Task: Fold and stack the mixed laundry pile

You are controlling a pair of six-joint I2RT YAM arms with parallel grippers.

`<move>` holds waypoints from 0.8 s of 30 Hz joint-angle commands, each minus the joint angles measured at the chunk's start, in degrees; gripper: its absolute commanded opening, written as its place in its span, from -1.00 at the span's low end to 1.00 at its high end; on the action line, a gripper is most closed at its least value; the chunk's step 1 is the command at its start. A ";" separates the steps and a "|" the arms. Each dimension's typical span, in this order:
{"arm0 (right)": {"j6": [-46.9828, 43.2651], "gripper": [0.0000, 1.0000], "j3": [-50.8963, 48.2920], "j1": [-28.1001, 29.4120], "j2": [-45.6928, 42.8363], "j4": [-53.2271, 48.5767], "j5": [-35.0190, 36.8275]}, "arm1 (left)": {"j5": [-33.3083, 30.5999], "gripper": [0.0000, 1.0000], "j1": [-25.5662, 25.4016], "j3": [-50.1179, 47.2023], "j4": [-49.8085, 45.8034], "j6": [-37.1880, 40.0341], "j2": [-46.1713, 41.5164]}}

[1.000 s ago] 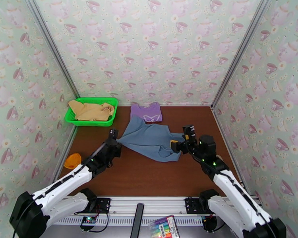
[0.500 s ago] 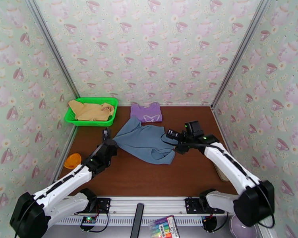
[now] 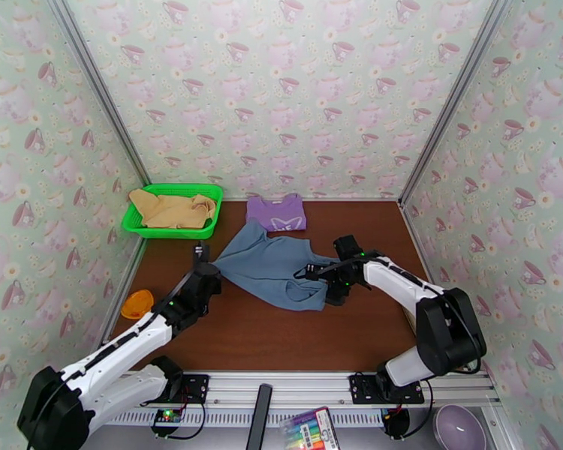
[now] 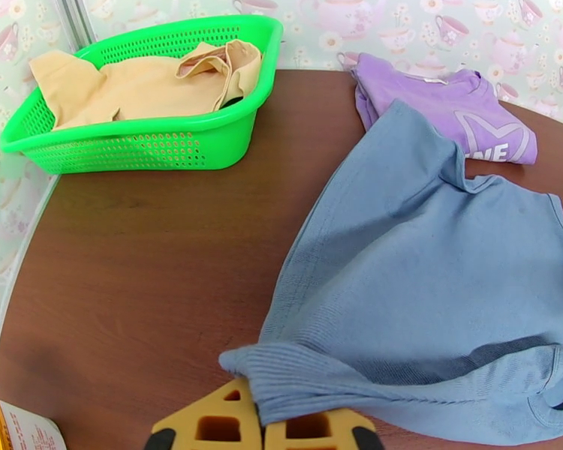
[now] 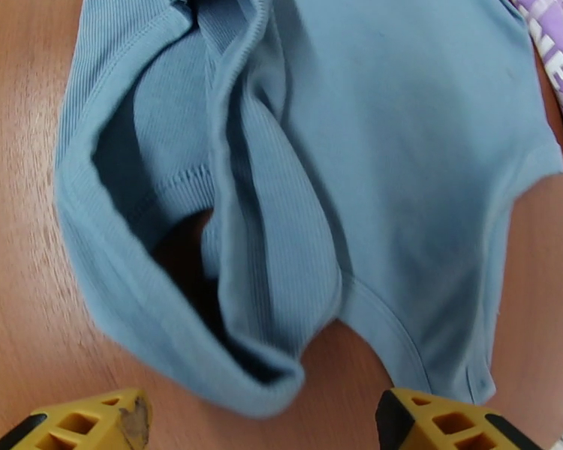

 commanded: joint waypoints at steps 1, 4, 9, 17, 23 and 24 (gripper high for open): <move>-0.94 0.67 1.58 0.06 2.33 1.75 -2.73 | 0.60 -1.00 0.47 -1.07 0.73 1.02 -1.21; -0.94 0.66 2.16 0.06 3.83 2.39 -3.78 | 0.69 -1.00 0.50 -1.16 0.74 1.37 -1.54; -0.85 0.37 4.24 0.07 6.17 1.64 -4.94 | 0.84 -1.00 0.70 -1.42 0.72 1.47 -1.40; 0.26 -1.00 5.71 0.05 3.55 0.32 -4.68 | 1.14 -1.00 0.89 -0.47 0.00 1.44 -1.07; 1.87 -1.00 8.47 -1.47 -10.92 -0.05 1.71 | 0.80 -1.00 3.00 8.12 -6.59 4.97 -0.94; 2.46 -1.00 9.35 -2.48 -14.33 0.01 2.65 | 0.76 -1.00 3.84 10.76 -8.24 5.70 -1.21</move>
